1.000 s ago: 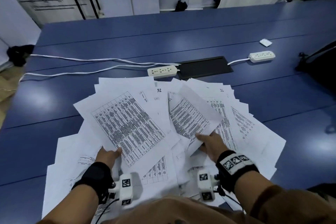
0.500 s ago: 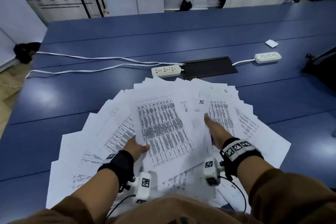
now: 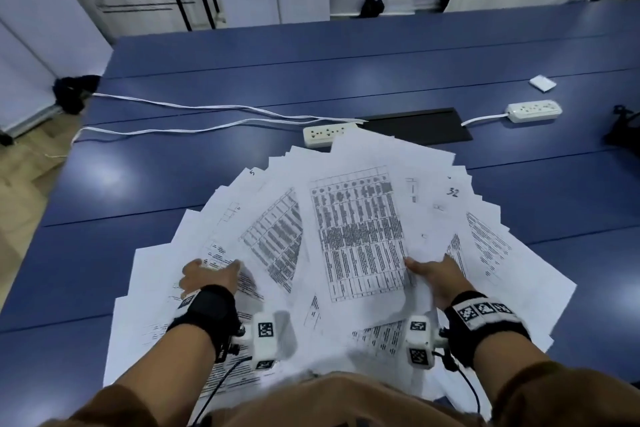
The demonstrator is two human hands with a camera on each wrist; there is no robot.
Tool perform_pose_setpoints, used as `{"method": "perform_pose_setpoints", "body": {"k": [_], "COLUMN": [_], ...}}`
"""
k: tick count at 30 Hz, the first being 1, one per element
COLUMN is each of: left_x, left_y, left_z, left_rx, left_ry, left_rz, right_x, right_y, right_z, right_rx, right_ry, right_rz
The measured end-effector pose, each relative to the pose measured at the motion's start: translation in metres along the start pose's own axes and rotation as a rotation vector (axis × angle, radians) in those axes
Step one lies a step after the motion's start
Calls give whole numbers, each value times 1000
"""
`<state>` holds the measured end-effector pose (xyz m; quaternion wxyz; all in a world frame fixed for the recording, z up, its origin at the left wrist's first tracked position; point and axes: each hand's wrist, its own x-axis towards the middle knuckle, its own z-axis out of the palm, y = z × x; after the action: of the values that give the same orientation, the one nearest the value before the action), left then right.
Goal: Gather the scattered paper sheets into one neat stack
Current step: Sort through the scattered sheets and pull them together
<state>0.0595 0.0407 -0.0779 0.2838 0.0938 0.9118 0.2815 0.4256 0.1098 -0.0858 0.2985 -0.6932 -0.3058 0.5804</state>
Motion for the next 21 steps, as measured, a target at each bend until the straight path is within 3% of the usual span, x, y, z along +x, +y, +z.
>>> {"method": "perform_pose_setpoints", "body": {"k": [3,7,11,16,21], "left_x": [-12,-37,-36,-10,-10], "left_y": [-5,4,10,12,16], "left_z": [11,28,29,9,3], "left_rx": [-126,-298,-111,78,315], "left_ry": [-103,-288,-259,-174,-434], "left_rz": [47,58,237,285,416], "right_x": [5,6,10,12,12], "right_y": [8,14,17,4,-14], "right_z": [2,10,4,-14,-23], "right_rx": [128,129,37,-177,-266], "right_ry": [-41,-118,-183,-82,-233], "right_rz": [72,130,90,-7,51]}}
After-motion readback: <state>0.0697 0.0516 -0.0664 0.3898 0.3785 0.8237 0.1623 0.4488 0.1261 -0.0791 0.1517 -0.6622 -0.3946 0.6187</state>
